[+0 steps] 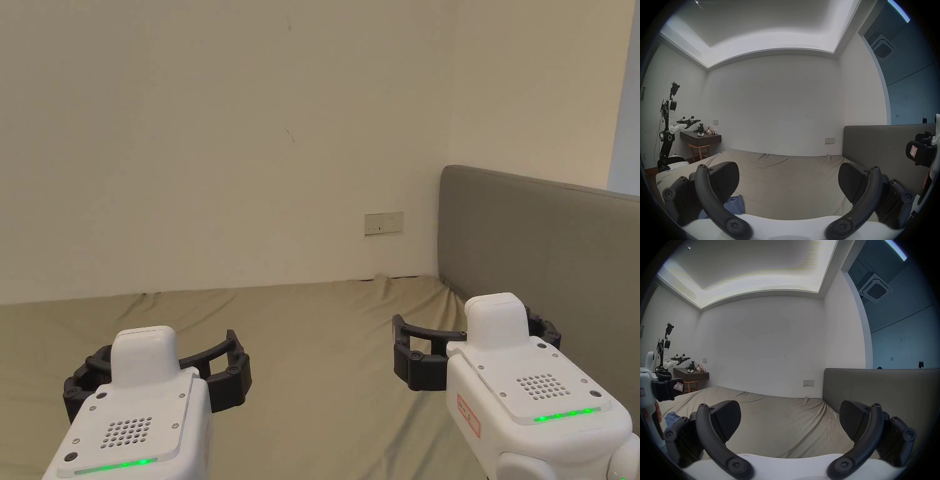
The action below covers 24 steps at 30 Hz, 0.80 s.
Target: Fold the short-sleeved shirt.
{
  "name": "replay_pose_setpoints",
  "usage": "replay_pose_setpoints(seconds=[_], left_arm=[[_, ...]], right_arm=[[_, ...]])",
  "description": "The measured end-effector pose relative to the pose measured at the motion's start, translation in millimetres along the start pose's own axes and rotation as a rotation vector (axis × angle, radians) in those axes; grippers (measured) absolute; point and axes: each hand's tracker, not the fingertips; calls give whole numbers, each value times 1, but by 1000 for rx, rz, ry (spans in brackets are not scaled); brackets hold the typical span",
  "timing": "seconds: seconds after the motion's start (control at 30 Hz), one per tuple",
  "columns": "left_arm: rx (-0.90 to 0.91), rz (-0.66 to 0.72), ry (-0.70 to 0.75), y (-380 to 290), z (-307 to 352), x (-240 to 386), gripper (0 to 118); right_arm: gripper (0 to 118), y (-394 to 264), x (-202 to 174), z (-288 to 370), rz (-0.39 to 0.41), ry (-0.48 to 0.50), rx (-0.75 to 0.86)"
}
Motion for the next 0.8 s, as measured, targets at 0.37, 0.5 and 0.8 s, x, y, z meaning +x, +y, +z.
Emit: replay_pose_setpoints(seconds=[0.37,0.5,0.8], left_arm=[[18,-31,-11,-3,4,2,118],[21,-41,-12,-4,4,2,118],[4,-25,-35,-5,4,1,118]], right_arm=[[118,-3,-4,1,6,7,6],[118,-4,-4,1,7,6,7],[118,-6,-4,1,-1,11,2]])
